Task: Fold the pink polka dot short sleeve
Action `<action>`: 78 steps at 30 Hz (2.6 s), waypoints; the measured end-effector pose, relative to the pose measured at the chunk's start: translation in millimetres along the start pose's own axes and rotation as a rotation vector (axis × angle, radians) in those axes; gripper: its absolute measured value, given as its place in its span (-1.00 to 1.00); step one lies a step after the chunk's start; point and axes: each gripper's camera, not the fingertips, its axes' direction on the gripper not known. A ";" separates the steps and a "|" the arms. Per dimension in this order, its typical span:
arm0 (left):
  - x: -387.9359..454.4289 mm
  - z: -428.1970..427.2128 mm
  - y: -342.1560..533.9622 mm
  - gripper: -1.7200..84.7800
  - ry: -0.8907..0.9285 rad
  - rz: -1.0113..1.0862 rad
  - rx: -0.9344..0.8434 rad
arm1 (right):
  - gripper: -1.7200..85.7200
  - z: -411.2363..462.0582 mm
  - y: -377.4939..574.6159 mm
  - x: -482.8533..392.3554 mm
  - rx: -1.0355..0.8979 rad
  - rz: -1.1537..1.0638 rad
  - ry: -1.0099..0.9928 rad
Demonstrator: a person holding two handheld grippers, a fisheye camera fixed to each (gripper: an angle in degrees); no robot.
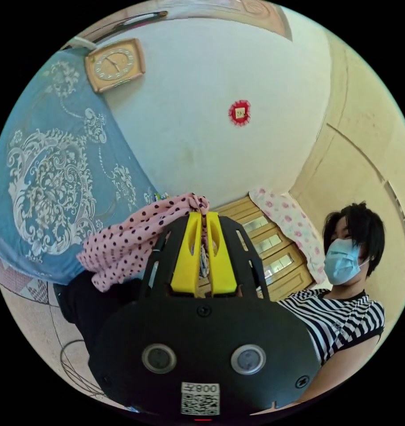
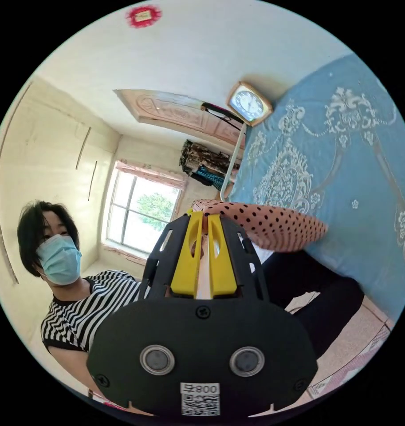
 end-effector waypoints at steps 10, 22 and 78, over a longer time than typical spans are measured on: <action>-5.2 130.6 83.6 -0.91 0.169 0.077 -0.223 | -0.93 -72.7 120.5 -199.4 0.194 -0.150 0.092; -107.8 358.8 166.6 -0.91 0.122 0.055 -0.551 | -0.92 -200.4 204.8 -298.3 0.412 -0.016 0.189; -666.0 851.5 335.7 -0.95 -0.316 0.123 -1.169 | -0.96 -463.9 60.9 -276.5 0.383 0.575 0.963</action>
